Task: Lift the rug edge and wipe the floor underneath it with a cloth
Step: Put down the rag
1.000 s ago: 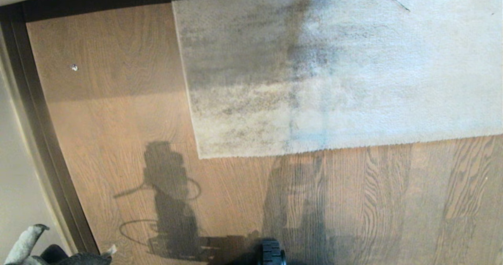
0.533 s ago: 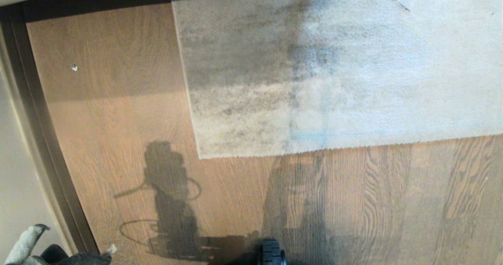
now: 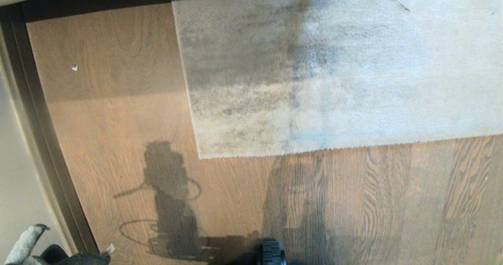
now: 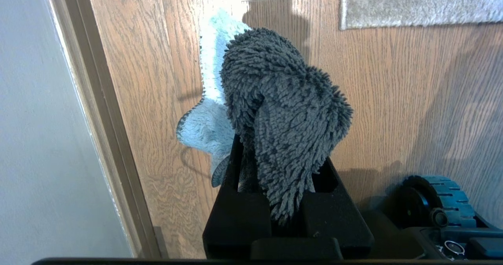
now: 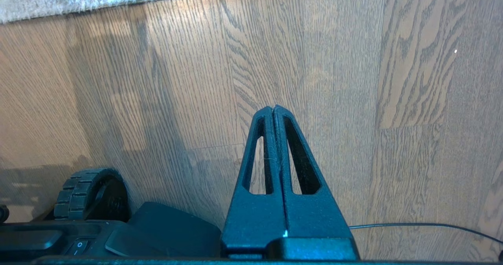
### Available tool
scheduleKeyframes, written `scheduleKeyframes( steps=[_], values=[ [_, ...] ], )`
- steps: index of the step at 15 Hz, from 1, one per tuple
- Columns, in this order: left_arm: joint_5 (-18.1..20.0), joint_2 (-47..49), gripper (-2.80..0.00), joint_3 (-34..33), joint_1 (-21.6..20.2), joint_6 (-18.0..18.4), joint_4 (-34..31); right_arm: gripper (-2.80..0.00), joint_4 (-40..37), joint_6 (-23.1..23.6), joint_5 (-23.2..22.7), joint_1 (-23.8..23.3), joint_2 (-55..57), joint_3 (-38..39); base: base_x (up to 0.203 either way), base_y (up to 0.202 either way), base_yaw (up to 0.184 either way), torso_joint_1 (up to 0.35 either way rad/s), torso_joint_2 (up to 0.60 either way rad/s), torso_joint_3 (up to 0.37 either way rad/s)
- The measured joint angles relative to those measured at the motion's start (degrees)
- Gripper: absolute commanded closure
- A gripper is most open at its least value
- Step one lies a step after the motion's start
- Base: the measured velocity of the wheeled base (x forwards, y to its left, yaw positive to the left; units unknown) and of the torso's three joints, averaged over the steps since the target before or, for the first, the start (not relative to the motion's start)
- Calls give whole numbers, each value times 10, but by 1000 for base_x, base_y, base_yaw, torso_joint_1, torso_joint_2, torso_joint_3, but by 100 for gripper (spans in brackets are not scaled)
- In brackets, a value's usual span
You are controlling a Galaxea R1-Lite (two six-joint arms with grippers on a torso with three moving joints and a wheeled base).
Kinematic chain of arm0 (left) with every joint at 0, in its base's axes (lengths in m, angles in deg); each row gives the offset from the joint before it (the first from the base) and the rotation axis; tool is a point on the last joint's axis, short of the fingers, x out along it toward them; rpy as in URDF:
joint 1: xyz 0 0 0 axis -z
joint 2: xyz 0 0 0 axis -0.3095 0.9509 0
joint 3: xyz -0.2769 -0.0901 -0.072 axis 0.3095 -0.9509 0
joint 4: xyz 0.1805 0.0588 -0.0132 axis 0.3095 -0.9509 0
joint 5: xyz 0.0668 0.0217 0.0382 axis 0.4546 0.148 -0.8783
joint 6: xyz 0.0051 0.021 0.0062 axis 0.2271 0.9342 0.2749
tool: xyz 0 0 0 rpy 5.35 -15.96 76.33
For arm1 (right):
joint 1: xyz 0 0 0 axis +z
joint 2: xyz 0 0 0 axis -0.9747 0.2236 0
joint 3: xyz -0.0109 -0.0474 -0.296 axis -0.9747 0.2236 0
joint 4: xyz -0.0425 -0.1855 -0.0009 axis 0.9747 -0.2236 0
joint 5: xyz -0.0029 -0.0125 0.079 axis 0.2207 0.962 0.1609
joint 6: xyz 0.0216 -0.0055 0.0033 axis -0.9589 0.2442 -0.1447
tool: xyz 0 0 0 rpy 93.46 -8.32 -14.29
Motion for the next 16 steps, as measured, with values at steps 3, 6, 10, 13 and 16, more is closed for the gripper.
scheduleKeyframes(
  steps=[3,6,10,13,16],
  values=[
    [0,0,0,0,0,0,0,0,0,0,0,0,0,0,0,0,0,0,0,0],
    [0,0,0,0,0,0,0,0,0,0,0,0,0,0,0,0,0,0,0,0],
    [0,0,0,0,0,1,0,0,0,0,0,0,0,0,0,0,0,0,0,0],
    [0,0,0,0,0,1,0,0,0,0,0,0,0,0,0,0,0,0,0,0],
    [0,0,0,0,0,2,0,0,0,0,0,0,0,0,0,0,0,1,2,104]
  ],
)
